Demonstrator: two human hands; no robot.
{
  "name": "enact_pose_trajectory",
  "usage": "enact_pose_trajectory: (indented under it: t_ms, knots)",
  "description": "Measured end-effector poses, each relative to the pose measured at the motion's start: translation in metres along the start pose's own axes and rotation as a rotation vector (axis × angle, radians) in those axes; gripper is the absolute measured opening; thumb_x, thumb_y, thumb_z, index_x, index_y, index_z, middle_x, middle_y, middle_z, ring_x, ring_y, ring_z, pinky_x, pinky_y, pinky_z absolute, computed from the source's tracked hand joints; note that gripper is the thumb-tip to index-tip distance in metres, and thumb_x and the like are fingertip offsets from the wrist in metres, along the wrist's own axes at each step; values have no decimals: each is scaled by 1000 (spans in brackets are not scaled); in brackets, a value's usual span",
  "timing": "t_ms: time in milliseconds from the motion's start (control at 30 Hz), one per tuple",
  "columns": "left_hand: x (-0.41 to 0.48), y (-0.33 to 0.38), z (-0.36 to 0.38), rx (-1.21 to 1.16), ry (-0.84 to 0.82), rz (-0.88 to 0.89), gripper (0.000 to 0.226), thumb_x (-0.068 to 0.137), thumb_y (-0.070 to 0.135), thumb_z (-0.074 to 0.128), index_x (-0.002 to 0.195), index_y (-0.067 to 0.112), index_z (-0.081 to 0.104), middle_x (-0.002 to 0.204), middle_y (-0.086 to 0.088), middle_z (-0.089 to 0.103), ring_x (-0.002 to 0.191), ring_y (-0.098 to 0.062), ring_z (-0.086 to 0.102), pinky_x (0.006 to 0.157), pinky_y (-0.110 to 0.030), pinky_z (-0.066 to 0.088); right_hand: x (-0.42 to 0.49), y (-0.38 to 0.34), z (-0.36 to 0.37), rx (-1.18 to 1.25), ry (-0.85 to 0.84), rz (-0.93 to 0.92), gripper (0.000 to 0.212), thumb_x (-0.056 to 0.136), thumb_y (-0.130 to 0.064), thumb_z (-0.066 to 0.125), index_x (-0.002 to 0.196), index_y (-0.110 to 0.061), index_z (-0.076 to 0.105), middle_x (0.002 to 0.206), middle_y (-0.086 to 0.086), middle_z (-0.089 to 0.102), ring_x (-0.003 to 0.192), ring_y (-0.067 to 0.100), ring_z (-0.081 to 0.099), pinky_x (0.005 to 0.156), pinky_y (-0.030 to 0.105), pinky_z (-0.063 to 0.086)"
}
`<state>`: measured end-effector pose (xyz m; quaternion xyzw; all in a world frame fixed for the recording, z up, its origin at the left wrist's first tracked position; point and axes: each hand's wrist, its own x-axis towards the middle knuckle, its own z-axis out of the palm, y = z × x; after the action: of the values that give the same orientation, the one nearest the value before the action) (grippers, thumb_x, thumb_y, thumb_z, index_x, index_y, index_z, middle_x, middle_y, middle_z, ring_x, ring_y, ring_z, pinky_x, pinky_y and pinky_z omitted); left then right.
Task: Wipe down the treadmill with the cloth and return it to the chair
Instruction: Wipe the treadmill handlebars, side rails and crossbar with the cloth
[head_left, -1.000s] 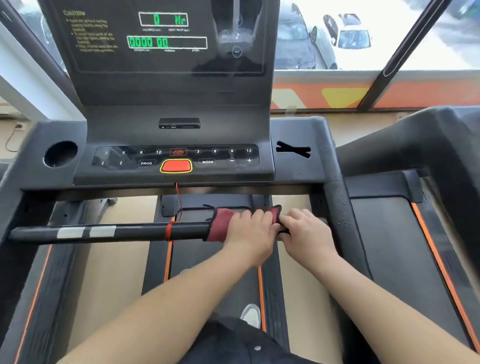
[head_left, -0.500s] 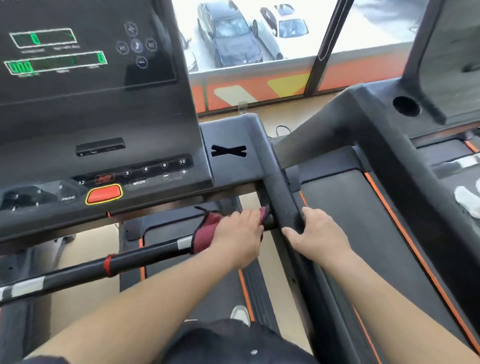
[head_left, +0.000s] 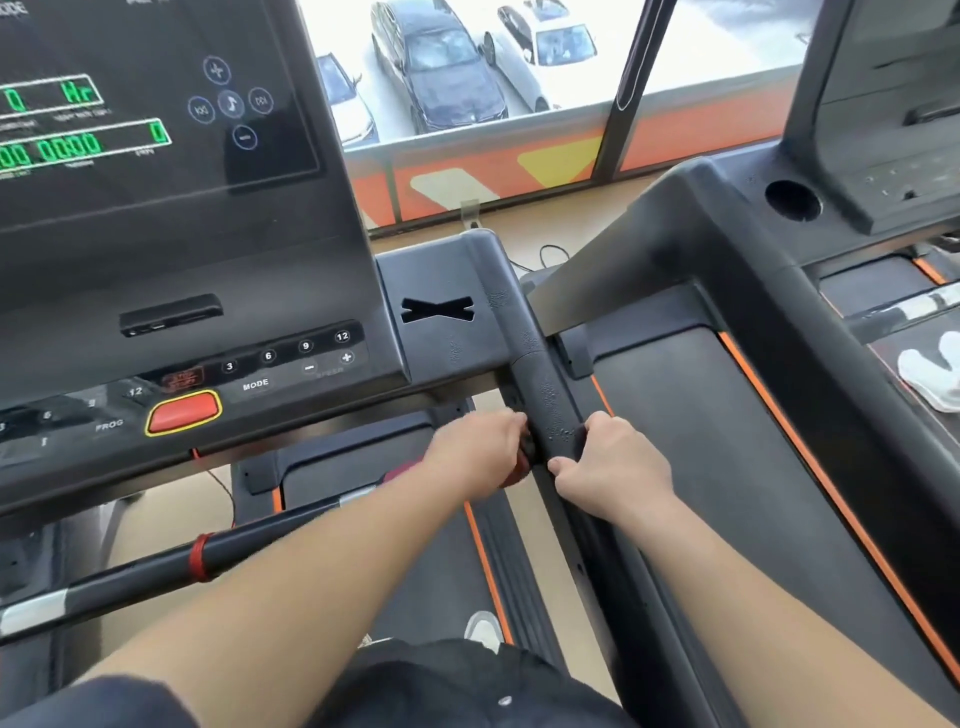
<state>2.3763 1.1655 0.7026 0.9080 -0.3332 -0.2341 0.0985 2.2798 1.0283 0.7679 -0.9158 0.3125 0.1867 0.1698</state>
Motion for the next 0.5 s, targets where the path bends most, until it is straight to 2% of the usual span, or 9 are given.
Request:
enact_pose_trajectory:
  t_ms: [67,100,167,200,267,300,333,400,500]
  knots:
    - [13,1,-6,-86,-80,-95,37,109,25,24,123,16,58,132,-12,62,120,-37,58,97,-45,47,-1,-1,0,3,0,4,51,82,-51,68,117,-18,53,120,2,59,115,26,60,88,39,53]
    - [12,4,-1,-89,-29,-114,37,109,26,23,120,17,57,127,-12,63,115,-38,60,94,-46,48,-2,0,0,6,4,3,51,82,-51,68,117,-18,53,120,2,59,115,26,59,88,39,53]
    - [-11,21,21,-13,177,-143,31,105,33,29,112,21,56,114,-7,63,104,-38,63,85,-46,48,-2,0,1,10,14,-1,49,82,-51,67,115,-18,53,118,2,59,115,26,59,87,38,53]
    - [-29,28,33,17,190,-129,34,102,38,33,119,20,57,118,-6,62,106,-37,61,88,-48,47,-2,1,2,12,22,-3,48,82,-51,67,114,-18,53,117,1,59,114,26,59,86,38,53]
    - [-56,30,53,87,250,-56,60,97,44,39,144,9,48,139,-10,53,123,-36,50,105,-51,40,-2,2,3,17,38,-6,48,83,-52,67,114,-18,53,117,1,59,114,26,59,87,38,53]
    - [-56,21,59,135,287,-21,67,96,45,40,151,7,41,144,-11,50,125,-36,48,106,-51,39,-2,1,3,16,39,-6,49,83,-52,67,115,-18,53,118,1,59,115,25,59,87,38,53]
    - [-50,12,58,179,296,12,68,96,46,37,152,7,37,142,-11,52,119,-35,51,101,-48,42,-2,2,3,12,39,-6,49,83,-53,67,116,-18,53,119,1,59,116,25,58,88,38,53]
    - [-33,4,42,265,214,22,62,100,48,28,148,10,38,130,-9,59,104,-33,57,83,-44,45,-1,1,2,-3,34,-14,51,83,-54,67,117,-18,53,120,2,58,116,25,58,87,38,53]
    - [-18,2,14,210,103,132,41,106,50,25,125,20,47,122,-6,59,106,-34,60,82,-44,46,-2,1,1,-6,26,-13,52,83,-54,67,117,-18,53,121,2,58,117,26,58,88,39,52]
